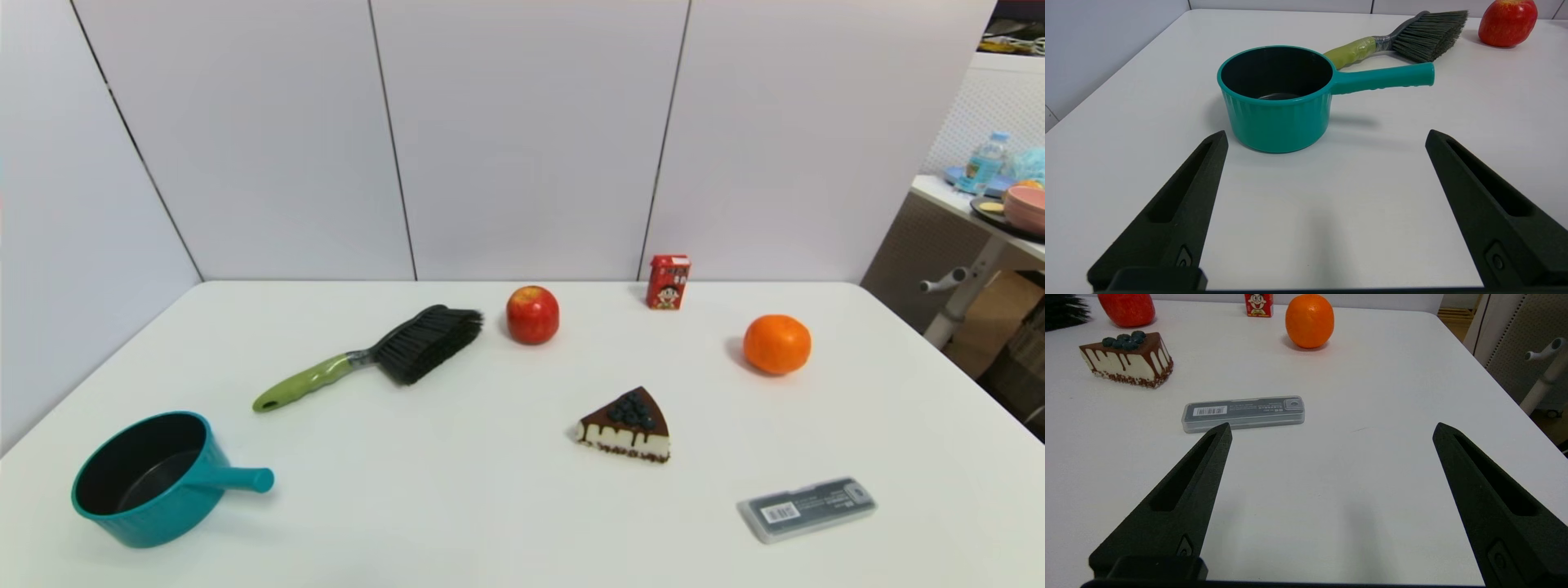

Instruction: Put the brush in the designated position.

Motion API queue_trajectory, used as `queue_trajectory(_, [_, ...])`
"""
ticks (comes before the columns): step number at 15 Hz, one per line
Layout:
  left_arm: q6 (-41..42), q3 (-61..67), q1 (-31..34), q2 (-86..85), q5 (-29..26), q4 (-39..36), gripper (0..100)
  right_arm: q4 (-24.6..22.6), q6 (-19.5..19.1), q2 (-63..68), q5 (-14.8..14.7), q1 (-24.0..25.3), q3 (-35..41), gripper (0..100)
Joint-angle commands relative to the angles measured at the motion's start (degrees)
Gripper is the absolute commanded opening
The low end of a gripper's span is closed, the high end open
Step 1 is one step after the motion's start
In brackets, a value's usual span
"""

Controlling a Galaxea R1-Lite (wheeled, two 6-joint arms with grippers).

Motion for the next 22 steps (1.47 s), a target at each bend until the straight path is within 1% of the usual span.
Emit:
queue_trajectory(1, [-0.1,0.0,0.03,0.07,0.01,0.01,100,0.02,-0.06,0.07,0.02,-0.07,0.09,100])
queue_trajectory(5, [0.6,-1.32,0.11,3.33,-0.17,0.1,100,-0.07,-0.06,0.07,0.02,0.02,0.09,100])
queue_trajectory(6, [1.39,-5.01,0.11,6.31,-0.43,0.45,100,0.02,-0.06,0.07,0.02,-0.07,0.09,100])
queue_trajectory(8, [6.31,-14.94,-0.24,13.43,-0.17,0.72,100,0.02,-0.06,0.07,0.02,-0.07,0.09,100])
queue_trajectory(10, [7.54,-27.77,-1.73,21.96,0.01,2.3,100,0.02,-0.06,0.07,0.02,0.02,0.09,100])
queue_trajectory(13, [14.4,-51.06,-2.17,36.81,0.01,12.14,100,0.02,-0.06,0.07,0.02,0.02,0.09,100])
queue_trajectory(15, [22.66,-67.24,-4.37,47.27,0.01,22.34,100,0.02,-0.06,0.07,0.02,0.02,0.09,100])
queue_trajectory(16, [27.41,-75.15,-5.6,52.28,0.01,28.4,100,0.02,-0.06,0.07,0.02,-0.07,0.09,100])
queue_trajectory(17, [34.44,-85.25,-6.57,59.31,-0.17,37.19,100,-0.07,-0.06,0.07,0.02,0.02,0.09,100])
queue_trajectory(19, [46.3,-99.14,-7.36,69.77,-0.34,50.73,100,0.02,-0.06,0.07,0.02,-0.07,0.09,100])
queue_trajectory(20, [52.19,-104.5,-7.71,74.6,-0.43,56.7,100,-0.07,-0.06,0.07,0.02,0.02,0.09,100])
queue_trajectory(22, [63.27,-111.09,-8.32,82.95,-0.43,66.81,100,-0.07,-0.06,0.07,0.02,-0.07,0.09,100])
